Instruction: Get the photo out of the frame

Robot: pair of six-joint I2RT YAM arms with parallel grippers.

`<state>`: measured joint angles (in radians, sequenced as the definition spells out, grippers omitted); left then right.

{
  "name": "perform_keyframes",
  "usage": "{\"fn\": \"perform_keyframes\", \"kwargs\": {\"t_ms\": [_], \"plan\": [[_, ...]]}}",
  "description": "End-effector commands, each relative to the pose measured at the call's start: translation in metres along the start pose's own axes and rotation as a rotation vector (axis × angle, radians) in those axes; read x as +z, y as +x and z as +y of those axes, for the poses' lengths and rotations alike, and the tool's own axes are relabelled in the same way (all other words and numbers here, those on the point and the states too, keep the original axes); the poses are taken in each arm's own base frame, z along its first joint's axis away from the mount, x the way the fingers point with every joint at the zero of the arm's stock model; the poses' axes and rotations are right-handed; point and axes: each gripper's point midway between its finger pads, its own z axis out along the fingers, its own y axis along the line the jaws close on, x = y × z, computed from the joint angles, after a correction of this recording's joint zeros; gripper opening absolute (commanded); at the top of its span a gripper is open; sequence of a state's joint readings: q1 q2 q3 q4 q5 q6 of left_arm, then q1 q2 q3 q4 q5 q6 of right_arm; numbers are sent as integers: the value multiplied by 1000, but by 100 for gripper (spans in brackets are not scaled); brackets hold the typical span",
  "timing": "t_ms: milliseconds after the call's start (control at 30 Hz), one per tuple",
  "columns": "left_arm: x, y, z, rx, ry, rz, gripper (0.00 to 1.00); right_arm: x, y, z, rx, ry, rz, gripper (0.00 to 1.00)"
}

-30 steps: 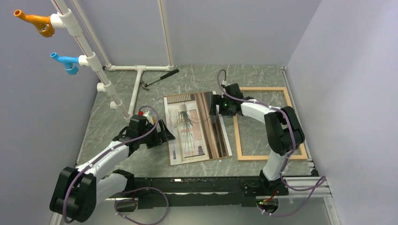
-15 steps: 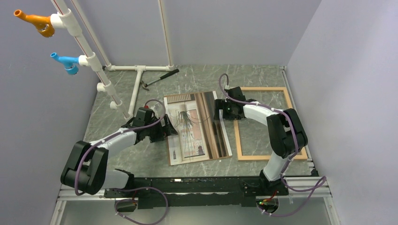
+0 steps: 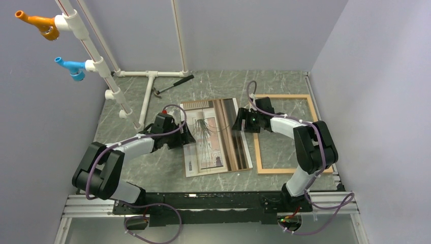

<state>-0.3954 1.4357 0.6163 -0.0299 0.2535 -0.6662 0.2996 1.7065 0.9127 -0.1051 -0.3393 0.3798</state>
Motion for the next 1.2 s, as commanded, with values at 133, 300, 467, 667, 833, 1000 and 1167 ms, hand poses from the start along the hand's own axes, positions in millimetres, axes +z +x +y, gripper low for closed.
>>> {"fn": "perform_keyframes", "kwargs": {"t_ms": [133,300,467,667,833,1000,1167], "plan": [[4,24,34,1,-119,43,80,-30,-13,38,51,-218,-51,77],[-2,20,34,6,-127,16,83,-36,-13,48,63,-264,-52,77],[-9,16,35,8,-150,-4,90,-32,-10,56,79,-323,-24,77],[-20,9,35,47,-182,-14,99,-26,-6,30,59,-177,-8,79],[-26,7,32,72,-199,19,99,-40,5,-6,34,50,15,80],[-37,7,32,81,-209,9,99,-63,34,-3,30,83,44,80],[-63,4,23,129,-238,-34,99,-75,78,3,24,110,107,76]]}}
